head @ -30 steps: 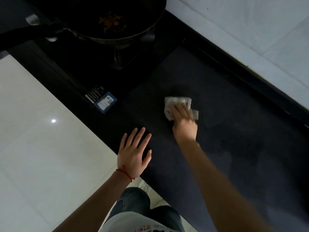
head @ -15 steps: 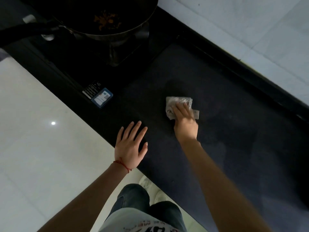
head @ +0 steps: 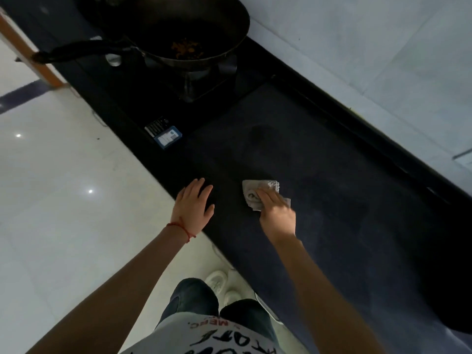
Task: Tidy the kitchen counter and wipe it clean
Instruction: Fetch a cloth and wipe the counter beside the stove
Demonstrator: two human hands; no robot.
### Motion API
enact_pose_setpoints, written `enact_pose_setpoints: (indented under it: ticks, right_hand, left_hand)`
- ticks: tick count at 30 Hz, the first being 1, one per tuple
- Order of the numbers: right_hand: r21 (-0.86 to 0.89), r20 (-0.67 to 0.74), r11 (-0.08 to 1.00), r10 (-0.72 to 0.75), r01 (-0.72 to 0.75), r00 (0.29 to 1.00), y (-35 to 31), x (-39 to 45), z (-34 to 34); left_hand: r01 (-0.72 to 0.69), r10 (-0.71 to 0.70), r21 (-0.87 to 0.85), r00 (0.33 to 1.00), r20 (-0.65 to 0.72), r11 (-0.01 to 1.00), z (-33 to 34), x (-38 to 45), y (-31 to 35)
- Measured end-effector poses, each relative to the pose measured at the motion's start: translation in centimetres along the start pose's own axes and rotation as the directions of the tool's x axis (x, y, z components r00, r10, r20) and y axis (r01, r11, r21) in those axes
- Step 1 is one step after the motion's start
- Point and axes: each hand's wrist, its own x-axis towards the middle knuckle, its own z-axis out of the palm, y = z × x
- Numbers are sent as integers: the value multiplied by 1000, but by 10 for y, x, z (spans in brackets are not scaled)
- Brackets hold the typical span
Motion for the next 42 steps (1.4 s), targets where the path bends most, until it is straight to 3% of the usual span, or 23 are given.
enact_pose_setpoints:
  ticks: [3, 6, 10, 12, 14, 17, 22, 26, 29, 33, 42]
  right_hand:
    - [105, -1, 993, -59, 59, 998, -15, -23, -8]
    - [208, 71, 955, -230, 211, 971, -39, -52, -10]
    - [328, 168, 877, -421, 352, 891, -75, -84, 4]
    - [412, 234, 843, -465, 346, 854, -92, -95, 18]
    - [497, 339, 828, -460, 260, 821, -108, -101, 31]
    - [545, 448, 830, -409, 120, 795, -133, -99, 49]
    - [437, 597, 899, -320, 36, 736, -173, -71, 93]
    - [325, 652, 946, -213, -15, 728, -212, -42, 134]
    - [230, 673, 973, -134, -34, 728, -236, -23, 159]
    - [139, 682, 984, -15, -109, 731, -262, 0, 188]
    - [75, 686, 982, 76, -174, 724, -323, 71, 234]
  left_hand:
    - [35, -40, -88, 998, -57, 996, 2, -42, -8]
    - [111, -116, -140, 993, -25, 984, 15, -100, -23]
    - [389, -378, -299, 921, 96, 871, 37, -176, -47]
    - [551, -533, -399, 829, 166, 733, 47, -214, -61]
    - [689, -681, -500, 692, 238, 525, 55, -249, -76]
    - [800, -779, -527, 515, 357, 286, 69, -299, -103]
    - [832, -831, -554, 310, 462, 2, 90, -352, -145]
    - [772, -822, -604, 203, 532, -200, 98, -369, -194]
    - [736, -793, -607, 161, 587, -300, 93, -373, -236]
    - [736, -764, -594, 166, 623, -325, 72, -362, -293]
    - [732, -751, -651, 312, 582, -200, 6, -262, -435]
